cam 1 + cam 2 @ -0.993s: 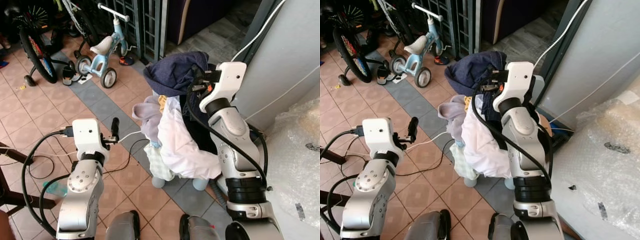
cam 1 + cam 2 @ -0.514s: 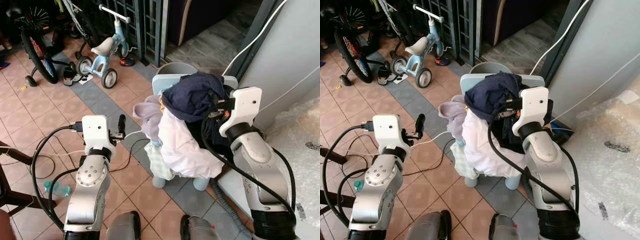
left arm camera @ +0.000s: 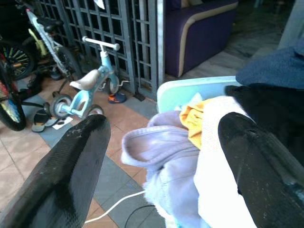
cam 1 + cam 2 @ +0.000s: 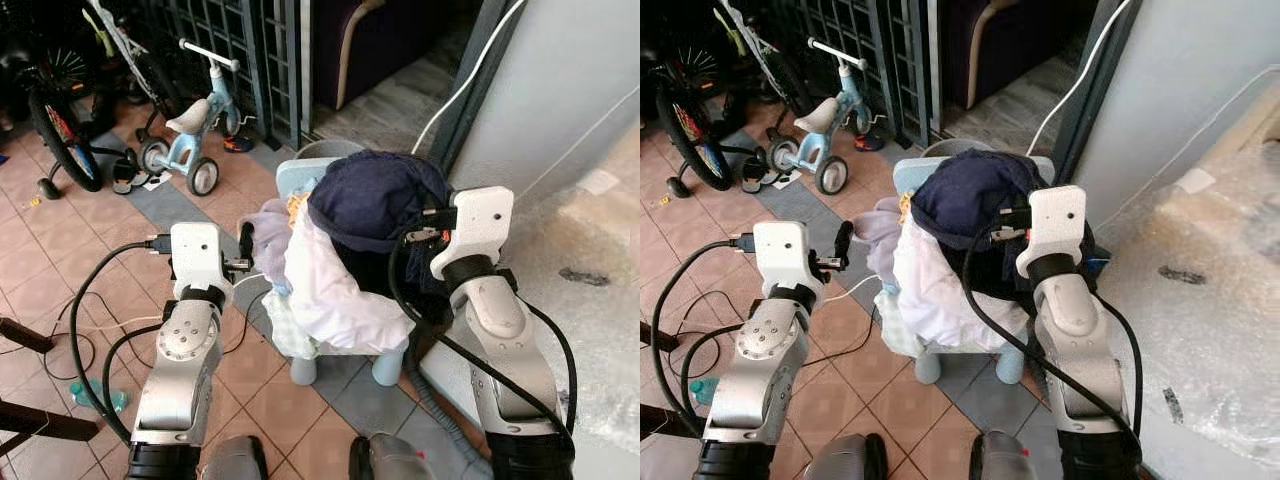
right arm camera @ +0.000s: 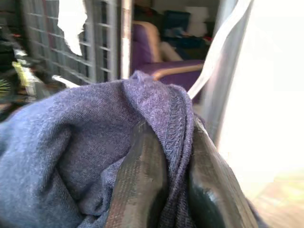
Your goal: Clothes washing
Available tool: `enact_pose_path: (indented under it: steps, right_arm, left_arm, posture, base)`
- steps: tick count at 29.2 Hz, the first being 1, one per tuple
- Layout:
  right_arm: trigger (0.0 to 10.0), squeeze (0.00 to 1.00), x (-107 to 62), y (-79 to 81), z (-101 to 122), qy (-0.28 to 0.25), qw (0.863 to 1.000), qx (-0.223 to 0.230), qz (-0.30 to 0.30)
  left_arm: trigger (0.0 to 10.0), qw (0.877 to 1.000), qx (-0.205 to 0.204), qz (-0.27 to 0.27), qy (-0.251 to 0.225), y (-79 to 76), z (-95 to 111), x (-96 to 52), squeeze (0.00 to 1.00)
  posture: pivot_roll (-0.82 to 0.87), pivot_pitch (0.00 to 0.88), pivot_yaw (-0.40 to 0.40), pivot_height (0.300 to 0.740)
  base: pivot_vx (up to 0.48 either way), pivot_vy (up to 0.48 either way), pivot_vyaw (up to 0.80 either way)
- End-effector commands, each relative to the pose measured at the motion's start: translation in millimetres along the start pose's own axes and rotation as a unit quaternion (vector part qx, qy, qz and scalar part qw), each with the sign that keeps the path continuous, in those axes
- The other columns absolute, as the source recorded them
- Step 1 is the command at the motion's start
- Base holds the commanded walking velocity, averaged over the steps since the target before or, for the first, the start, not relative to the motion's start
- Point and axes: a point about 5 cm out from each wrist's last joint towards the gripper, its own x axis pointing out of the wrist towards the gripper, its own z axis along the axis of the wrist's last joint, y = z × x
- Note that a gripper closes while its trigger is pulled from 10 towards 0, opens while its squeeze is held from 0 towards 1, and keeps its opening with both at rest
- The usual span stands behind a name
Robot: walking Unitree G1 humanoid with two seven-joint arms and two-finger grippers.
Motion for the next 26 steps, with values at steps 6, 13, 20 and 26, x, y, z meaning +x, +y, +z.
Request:
enact_pose_path:
  steps: [6, 13, 20, 26]
  right_arm:
    - [10.0, 0.0, 10.4, -8.3, 12.2, -0.03, 0.999, -0.002, -0.038]
    - [10.0, 0.0, 32.3, -17.6, 47.7, -0.112, 0.991, -0.063, -0.024]
    - [10.0, 0.0, 57.1, -37.8, 75.5, -0.158, 0.98, -0.105, -0.056]
    - [10.0, 0.0, 97.6, -86.9, 86.6, -0.099, 0.982, -0.064, -0.15]
  left_arm:
    - [10.0, 1.0, -0.002, -0.005, -0.011, -2.3, 2.0, 2.5, 0.0]
    - [10.0, 1.0, -0.006, 0.001, -0.018, -0.8, 3.2, 1.5, 0.0]
    - [10.0, 1.0, -0.009, -0.005, -0.029, -0.8, 6.5, 2.6, 0.0]
    - [10.0, 0.999, -0.012, -0.012, -0.031, -2.3, 7.4, 1.6, 0.0]
  posture:
    - [-0.05, 0.061, 0.044, 0.74]
    - [-0.04, 0.066, 0.029, 0.74]
    - [-0.04, 0.071, 0.027, 0.74]
    - [-0.03, 0.082, 0.026, 0.74]
  base:
    - [0.0, -0.222, -0.74]
    - [0.0, 0.0, 0.0]
    - [0.0, 0.0, 0.0]
    - [0.0, 0.0, 0.0]
